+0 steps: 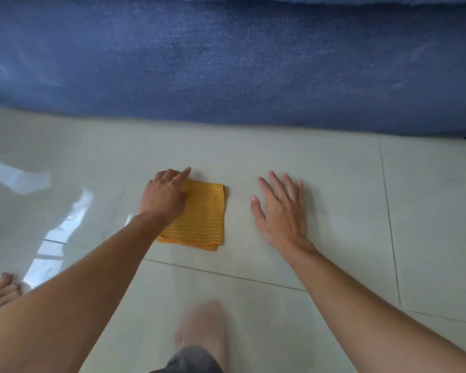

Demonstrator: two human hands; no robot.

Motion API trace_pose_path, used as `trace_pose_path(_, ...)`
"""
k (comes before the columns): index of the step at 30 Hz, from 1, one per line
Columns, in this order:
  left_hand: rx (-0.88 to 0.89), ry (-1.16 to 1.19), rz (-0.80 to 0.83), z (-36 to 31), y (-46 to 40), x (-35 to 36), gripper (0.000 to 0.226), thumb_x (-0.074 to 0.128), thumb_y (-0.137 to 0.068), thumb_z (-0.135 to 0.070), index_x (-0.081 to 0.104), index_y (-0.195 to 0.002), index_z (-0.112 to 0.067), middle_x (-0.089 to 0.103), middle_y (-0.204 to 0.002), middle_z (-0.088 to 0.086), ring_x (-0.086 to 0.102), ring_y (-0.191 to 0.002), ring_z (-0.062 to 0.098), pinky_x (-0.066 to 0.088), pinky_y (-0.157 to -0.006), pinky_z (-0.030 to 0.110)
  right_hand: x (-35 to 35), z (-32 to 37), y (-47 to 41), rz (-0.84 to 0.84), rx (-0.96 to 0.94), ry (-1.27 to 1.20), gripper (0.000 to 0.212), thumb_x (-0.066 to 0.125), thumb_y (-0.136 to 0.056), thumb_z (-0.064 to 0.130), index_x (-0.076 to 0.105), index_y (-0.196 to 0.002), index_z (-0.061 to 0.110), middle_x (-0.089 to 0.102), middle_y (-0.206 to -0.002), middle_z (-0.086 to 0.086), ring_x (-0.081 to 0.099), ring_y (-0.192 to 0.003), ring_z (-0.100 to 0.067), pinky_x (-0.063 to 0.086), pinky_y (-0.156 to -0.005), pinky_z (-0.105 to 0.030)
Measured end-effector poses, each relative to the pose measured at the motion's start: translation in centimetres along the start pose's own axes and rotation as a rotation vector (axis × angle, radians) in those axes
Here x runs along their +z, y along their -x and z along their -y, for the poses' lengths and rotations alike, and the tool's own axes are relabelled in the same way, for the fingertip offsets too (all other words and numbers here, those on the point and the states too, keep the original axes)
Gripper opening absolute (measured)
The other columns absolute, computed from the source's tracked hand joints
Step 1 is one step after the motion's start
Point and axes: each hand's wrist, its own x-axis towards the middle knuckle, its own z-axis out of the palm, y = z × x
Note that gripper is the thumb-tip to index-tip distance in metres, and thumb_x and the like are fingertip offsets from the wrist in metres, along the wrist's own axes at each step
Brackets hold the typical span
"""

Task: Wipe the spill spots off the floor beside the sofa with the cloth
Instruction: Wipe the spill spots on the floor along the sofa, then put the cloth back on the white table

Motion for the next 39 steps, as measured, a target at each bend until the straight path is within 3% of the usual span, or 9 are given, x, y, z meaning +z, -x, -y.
trace_pose_path(5, 0.02, -0.11, 0.091, 0.3, -1.6, -1.4, 0.036, 0.053, -0.093, -0.01, 0.063, -0.128, -0.011, 0.055, -0.124, 0.015, 0.05, -0.118, 0.032, 0.045, -0.1, 0.041, -0.4, 3.4, -1.4, 0.142, -0.054, -0.022, 0.062, 0.028, -0.094, 0.047, 0.042, -0.149, 0.021, 0.034, -0.161, -0.002, 0.021, -0.151, -0.03, 0.005, -0.124, -0.053)
trace_pose_path(10, -0.002, -0.058, 0.132, -1.3, -0.4, -3.9, 0.03, 0.043, -0.096, -0.005, 0.061, -0.12, -0.009, 0.061, -0.12, 0.014, 0.06, -0.108, 0.032, 0.051, -0.087, 0.039, -2.1, 5.7, -1.3, 0.248, -0.09, -0.016, 0.059, 0.043, -0.099, 0.044, 0.031, -0.153, 0.024, 0.03, -0.162, 0.001, 0.019, -0.151, -0.026, 0.01, -0.124, -0.049)
trace_pose_path(14, 0.033, -0.057, 0.196, -4.0, 1.6, -7.0, 0.029, 0.04, -0.096, -0.007, 0.061, -0.114, -0.015, 0.068, -0.11, 0.011, 0.063, -0.091, 0.029, 0.047, -0.07, 0.033, -4.5, 7.2, -1.0, 0.294, -0.071, -0.123, 0.069, 0.061, -0.094, 0.038, 0.029, -0.153, 0.024, 0.04, -0.157, -0.001, 0.032, -0.145, -0.027, 0.025, -0.12, -0.047)
trace_pose_path(17, 0.083, -0.024, 0.169, -6.3, 4.3, -10.9, 0.026, 0.044, -0.096, -0.006, 0.064, -0.108, -0.017, 0.068, -0.103, 0.008, 0.06, -0.084, 0.024, 0.05, -0.07, 0.031, -7.8, 8.2, 0.0, 0.315, -0.028, -0.153, 0.059, 0.066, -0.092, 0.03, 0.042, -0.146, 0.026, 0.051, -0.147, 0.0, 0.041, -0.136, -0.026, 0.029, -0.116, -0.048)
trace_pose_path(22, 0.176, 0.019, 0.095, -10.2, 7.1, -18.9, 0.028, 0.046, -0.093, -0.004, 0.066, -0.108, -0.015, 0.068, -0.1, 0.009, 0.061, -0.094, 0.029, 0.044, -0.068, 0.032, -15.5, 7.7, 1.7, 0.16, 0.009, -0.11, 0.02, 0.056, -0.097, 0.024, 0.064, -0.115, 0.02, 0.066, -0.116, -0.003, 0.054, -0.113, -0.028, 0.044, -0.096, -0.041)
trace_pose_path(26, 0.208, 0.062, -0.001, -14.0, 8.7, -26.0, 0.023, 0.049, -0.094, -0.009, 0.066, -0.106, -0.016, 0.063, -0.098, 0.01, 0.057, -0.087, 0.029, 0.042, -0.067, 0.033, -23.8, 6.1, 2.8, 0.046, 0.081, -0.159, 0.013, 0.056, -0.094, 0.03, 0.063, -0.1, 0.021, 0.06, -0.097, -0.006, 0.06, -0.093, -0.032, 0.044, -0.072, -0.034)
trace_pose_path(30, 0.312, 0.116, -0.119, -19.3, 10.6, -32.3, 0.018, 0.051, -0.093, -0.011, 0.066, -0.104, -0.014, 0.066, -0.102, 0.01, 0.059, -0.092, 0.028, 0.043, -0.069, 0.035, -33.4, 3.9, 4.4, -0.099, 0.071, -0.152, 0.016, 0.059, -0.096, 0.028, 0.065, -0.106, 0.016, 0.062, -0.096, -0.009, 0.059, -0.093, -0.03, 0.044, -0.077, -0.036)
trace_pose_path(35, 0.486, 0.153, -0.233, -27.9, 14.0, -39.2, 0.02, 0.055, -0.094, -0.013, 0.065, -0.111, -0.01, 0.066, -0.111, 0.01, 0.057, -0.102, 0.029, 0.043, -0.075, 0.034, -44.5, -0.5, 9.0, -0.256, 0.122, -0.199, 0.013, 0.065, -0.092, 0.026, 0.067, -0.097, 0.015, 0.067, -0.09, -0.007, 0.062, -0.087, -0.029, 0.049, -0.071, -0.036)
trace_pose_path(39, 0.638, 0.262, -0.271, -35.5, 17.2, -42.6, 0.018, 0.06, -0.091, -0.012, 0.069, -0.107, -0.01, 0.069, -0.108, 0.008, 0.061, -0.104, 0.028, 0.05, -0.084, 0.039, -52.1, -5.0, 14.3, -0.397, 0.202, -0.18, 0.013, 0.069, -0.09, 0.029, 0.071, -0.095, 0.018, 0.07, -0.092, -0.006, 0.063, -0.086, -0.027, 0.055, -0.077, -0.039)
